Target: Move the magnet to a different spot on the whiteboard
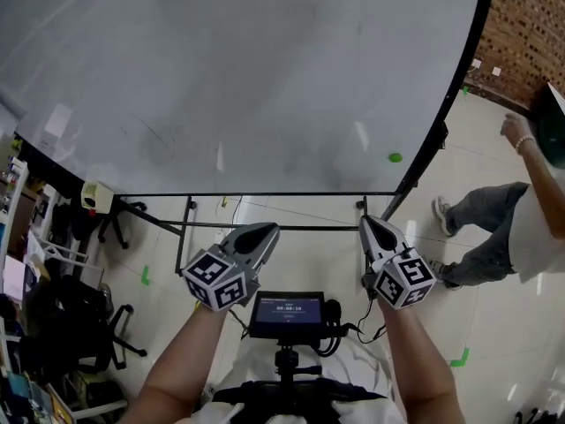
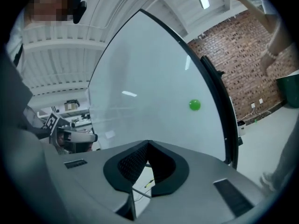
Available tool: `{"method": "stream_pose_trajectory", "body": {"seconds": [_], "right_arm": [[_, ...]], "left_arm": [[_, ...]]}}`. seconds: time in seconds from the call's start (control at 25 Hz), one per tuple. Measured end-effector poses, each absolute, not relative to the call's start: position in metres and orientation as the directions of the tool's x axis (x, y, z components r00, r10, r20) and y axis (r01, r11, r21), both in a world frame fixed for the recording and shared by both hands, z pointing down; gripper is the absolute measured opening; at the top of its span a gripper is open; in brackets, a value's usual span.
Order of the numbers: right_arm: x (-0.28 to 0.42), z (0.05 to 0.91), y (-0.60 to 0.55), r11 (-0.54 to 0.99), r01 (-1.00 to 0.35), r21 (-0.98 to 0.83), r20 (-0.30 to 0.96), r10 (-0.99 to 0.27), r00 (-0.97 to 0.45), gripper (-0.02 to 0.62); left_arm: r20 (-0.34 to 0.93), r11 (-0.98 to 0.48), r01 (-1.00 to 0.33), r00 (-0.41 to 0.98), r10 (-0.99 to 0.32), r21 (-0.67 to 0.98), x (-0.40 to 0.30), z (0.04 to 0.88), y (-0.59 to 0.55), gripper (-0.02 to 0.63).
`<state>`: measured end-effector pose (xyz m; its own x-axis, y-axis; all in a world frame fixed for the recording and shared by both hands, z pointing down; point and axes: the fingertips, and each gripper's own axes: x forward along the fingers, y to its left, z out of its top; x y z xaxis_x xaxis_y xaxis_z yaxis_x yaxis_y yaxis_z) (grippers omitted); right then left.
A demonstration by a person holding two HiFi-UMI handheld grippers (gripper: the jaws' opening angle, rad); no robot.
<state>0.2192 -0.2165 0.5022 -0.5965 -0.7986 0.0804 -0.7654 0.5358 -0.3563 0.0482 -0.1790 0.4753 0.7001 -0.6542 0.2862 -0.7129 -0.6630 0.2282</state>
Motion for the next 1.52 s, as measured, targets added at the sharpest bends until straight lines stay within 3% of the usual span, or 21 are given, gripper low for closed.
{"method": "stream_pose_trajectory", "body": {"seconds": [0.68,1.52], "right_arm": [[0.074,0.467,-0.139,0.697,-0.632,-0.340,0.054,-0.656,-0.753,0.009],[0.016,0.453,-0.036,0.744,-0.603,-0.287,0.050,-0.617,-0.785,0.008]], "left_arm": [[0.214,-0.634,-0.729,0.683,-0.698,0.259,-0.083,0.463,-0.113,0.023],[0.169,-0.695,-0.667,0.743,-0.648,0.268,-0.127,0.462,-0.017,0.023]]}}
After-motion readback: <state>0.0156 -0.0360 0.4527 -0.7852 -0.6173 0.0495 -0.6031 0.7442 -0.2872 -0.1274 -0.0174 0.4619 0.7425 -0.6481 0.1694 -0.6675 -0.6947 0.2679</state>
